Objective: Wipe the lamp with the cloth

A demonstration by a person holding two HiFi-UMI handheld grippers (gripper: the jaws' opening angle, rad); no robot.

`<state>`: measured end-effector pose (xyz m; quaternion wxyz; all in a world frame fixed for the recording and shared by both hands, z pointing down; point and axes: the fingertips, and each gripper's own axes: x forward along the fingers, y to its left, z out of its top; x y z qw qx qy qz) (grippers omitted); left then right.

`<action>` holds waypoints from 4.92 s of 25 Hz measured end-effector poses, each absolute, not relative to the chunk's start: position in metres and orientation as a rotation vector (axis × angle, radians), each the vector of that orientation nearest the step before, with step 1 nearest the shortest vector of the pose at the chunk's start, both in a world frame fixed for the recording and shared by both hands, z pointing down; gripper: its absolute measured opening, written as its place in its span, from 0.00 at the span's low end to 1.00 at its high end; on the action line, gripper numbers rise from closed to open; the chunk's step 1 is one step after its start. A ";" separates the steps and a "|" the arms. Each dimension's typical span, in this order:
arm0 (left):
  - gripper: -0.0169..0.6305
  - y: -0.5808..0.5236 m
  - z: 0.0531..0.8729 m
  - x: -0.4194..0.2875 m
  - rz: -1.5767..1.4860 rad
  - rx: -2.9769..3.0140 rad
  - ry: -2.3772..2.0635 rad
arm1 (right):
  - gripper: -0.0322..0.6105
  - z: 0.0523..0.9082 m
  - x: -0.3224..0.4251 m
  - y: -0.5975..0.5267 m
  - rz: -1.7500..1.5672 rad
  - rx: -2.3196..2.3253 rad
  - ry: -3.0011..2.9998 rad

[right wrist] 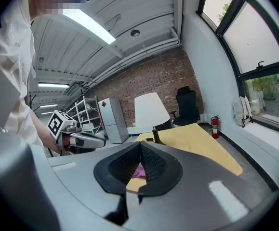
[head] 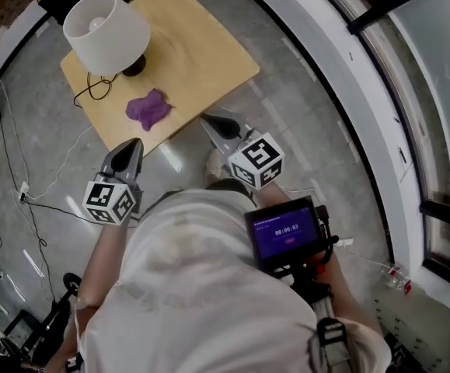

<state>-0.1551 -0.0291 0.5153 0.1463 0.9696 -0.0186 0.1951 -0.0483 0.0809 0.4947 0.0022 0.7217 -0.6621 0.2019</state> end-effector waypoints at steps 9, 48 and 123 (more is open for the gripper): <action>0.03 -0.049 0.518 -0.109 0.594 2.779 -0.221 | 0.07 0.500 0.002 0.062 0.651 2.161 -2.206; 0.46 -0.105 0.721 -0.072 1.414 2.584 -0.185 | 0.07 0.516 0.048 0.037 0.752 2.092 -2.110; 0.16 -0.303 0.474 -0.096 0.043 2.564 -0.397 | 0.07 0.510 0.005 -0.036 0.832 2.068 -1.996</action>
